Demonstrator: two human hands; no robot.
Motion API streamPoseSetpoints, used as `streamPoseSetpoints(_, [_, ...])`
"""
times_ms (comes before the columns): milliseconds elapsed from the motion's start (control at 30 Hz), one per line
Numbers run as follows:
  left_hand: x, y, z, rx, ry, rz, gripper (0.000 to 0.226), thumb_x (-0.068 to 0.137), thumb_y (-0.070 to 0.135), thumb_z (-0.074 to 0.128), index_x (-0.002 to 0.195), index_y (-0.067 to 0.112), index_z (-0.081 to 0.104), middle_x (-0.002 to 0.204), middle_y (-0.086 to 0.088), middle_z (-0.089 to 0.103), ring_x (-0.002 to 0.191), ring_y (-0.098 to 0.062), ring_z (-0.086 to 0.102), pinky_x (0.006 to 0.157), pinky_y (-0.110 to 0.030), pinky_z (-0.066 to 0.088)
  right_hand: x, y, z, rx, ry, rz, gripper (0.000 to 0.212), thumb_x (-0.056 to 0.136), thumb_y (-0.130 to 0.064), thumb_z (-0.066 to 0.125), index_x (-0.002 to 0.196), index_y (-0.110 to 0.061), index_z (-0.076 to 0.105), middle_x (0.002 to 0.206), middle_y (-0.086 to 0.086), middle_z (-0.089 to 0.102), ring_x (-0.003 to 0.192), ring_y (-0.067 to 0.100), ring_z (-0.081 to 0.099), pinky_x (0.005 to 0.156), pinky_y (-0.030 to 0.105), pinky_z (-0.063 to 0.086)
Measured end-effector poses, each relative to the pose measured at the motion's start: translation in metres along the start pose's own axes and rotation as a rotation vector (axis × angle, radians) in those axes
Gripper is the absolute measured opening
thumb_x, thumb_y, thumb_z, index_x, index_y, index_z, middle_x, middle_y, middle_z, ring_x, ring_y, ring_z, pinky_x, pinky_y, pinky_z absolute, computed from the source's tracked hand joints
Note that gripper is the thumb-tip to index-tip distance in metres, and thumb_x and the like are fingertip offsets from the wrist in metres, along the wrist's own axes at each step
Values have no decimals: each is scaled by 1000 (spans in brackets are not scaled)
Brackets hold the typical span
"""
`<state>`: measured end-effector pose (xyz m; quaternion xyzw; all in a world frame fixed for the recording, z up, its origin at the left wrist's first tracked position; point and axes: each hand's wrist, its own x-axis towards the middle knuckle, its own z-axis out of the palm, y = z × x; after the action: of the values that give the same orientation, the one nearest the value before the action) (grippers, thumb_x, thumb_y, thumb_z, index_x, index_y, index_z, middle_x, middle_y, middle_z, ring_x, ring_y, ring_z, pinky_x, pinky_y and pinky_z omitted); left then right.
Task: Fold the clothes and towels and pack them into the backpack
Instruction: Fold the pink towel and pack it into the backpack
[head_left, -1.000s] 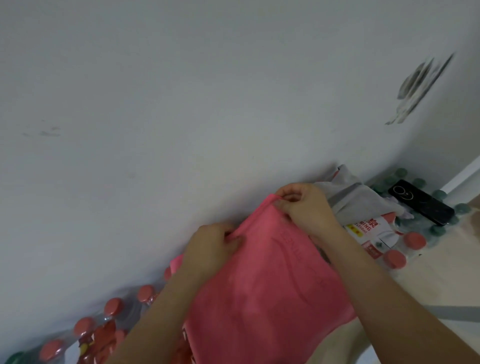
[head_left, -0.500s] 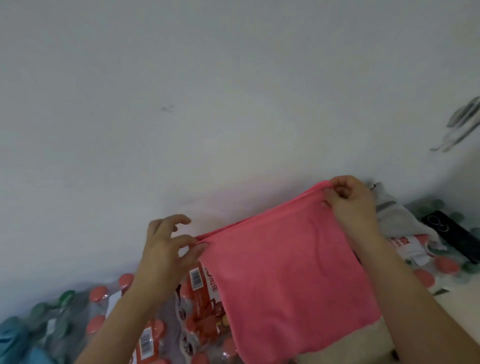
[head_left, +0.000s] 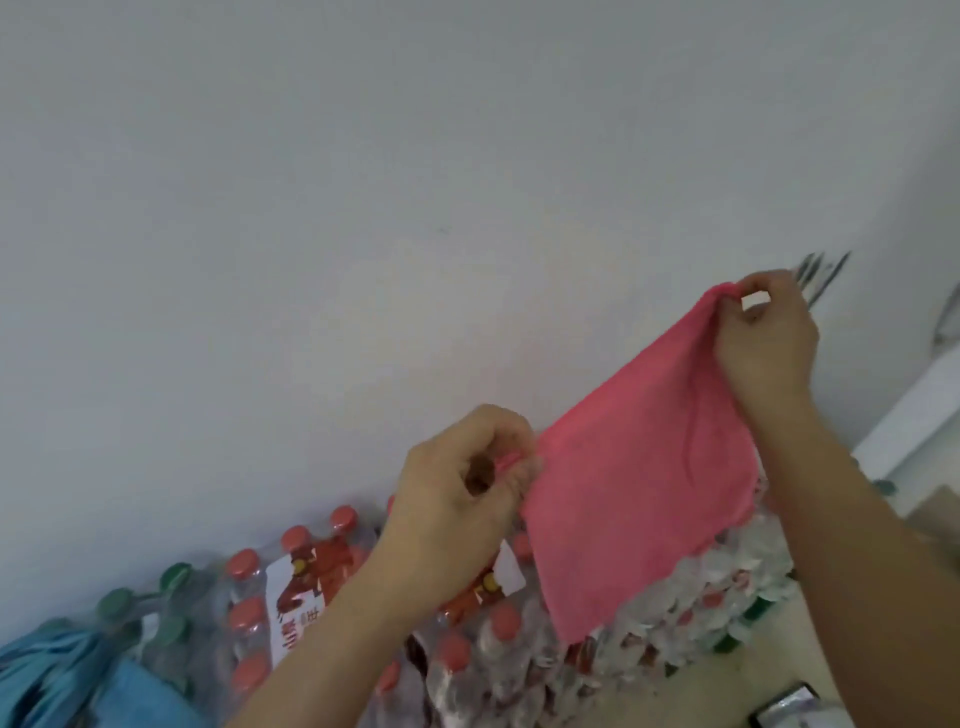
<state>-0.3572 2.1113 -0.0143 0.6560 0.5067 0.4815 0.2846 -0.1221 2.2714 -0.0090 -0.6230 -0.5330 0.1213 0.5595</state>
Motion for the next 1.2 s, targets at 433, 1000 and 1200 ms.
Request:
streamPoseSetpoints(433, [-181, -113, -55, 234, -50, -470, 20, 83, 15, 66, 98, 24, 76, 98, 11, 70, 84, 4, 58, 74, -1, 37, -206, -91, 201, -86, -662, -366, 16, 88, -7, 51, 98, -15, 60, 83, 12, 69, 81, 36, 63, 71, 44, 49])
streamPoseSetpoints(1000, [-267, -151, -98, -188, 386, -912, 27, 80, 10, 74, 93, 33, 74, 58, 9, 49, 57, -8, 45, 60, -21, 39, -322, -100, 300, -199, -1049, -433, 14, 88, -13, 53, 96, -19, 64, 88, 6, 69, 87, 29, 63, 74, 37, 50])
streamPoseSetpoints(1200, [-267, -153, -107, -293, 528, -931, 20, 88, 1, 61, 93, 15, 75, 57, 14, 58, 54, 2, 48, 56, -10, 38, -331, -96, 299, -84, -1296, -407, 34, 92, -10, 51, 124, -19, 57, 116, 6, 67, 104, 25, 63, 94, 37, 49])
